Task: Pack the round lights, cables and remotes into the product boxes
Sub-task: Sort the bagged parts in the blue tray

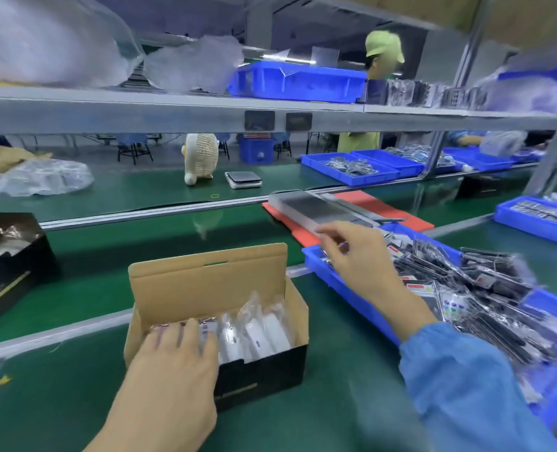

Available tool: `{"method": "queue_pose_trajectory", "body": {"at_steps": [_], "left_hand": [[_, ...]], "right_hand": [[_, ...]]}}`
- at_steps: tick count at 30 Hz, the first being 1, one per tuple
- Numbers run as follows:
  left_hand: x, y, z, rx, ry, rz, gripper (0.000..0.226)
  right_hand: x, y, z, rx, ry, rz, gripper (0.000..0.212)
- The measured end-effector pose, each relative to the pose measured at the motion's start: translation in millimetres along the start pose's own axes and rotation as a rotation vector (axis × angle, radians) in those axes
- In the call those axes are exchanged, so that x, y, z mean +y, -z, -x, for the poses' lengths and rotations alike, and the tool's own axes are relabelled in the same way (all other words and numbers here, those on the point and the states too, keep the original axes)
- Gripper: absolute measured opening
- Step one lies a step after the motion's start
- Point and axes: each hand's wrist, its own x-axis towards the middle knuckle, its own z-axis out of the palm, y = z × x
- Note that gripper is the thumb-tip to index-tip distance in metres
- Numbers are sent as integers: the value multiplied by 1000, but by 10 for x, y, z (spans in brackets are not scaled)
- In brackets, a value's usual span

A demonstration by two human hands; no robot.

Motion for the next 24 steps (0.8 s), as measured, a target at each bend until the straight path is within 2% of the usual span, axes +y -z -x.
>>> {"method": "queue_pose_trajectory", "body": {"at_steps": [1,2,4,7,8,10,11,13,14,15,16,17,19,22,24], "left_hand": [[21,19,-13,-84,-10,1,47],[35,28,-35,-136,8,6,52],[21,-31,-51,-74,31,6,58],[-41,-146,-41,-74,5,-15,49],[-58,-210,-36,-45,-2,-21,46],[-73,-255,-60,-49,-8,9,44],[-93,-263,-69,-64,-2,35,47],[-124,-320,-81,-59,7,73,52],[-127,-344,-82,-58,11,80,54],[-124,-352,-87,-63,15,100,55],[-125,-364,-90,-53,20,116,56],[-128,-392,-99,-33,5,124,58],[-147,-393,-128,-29,5,114,61],[-121,-440,-139,68,-37,20,62],[-75,-417,-116,67,-65,-18,61]], "right_hand": [[328,58,-43,-99,-142,288,24],[582,49,-35,-267,-257,532,27],[842,-95,87,-504,-337,729,23],[947,-173,226,-461,-278,833,21],[942,-117,209,-405,-302,820,20],[881,63,126,-180,-304,551,18],[719,148,81,-57,-222,340,19],[81,211,27,129,101,10,21],[-218,177,-10,84,260,-40,23],[-488,89,-32,-37,378,-47,24],[-711,-53,-25,-196,445,59,26],[-855,-246,-9,-363,476,266,27],[-984,-626,82,-614,447,624,25],[-1026,-881,261,-754,417,783,28],[-1017,-798,256,-779,480,678,26]]}}
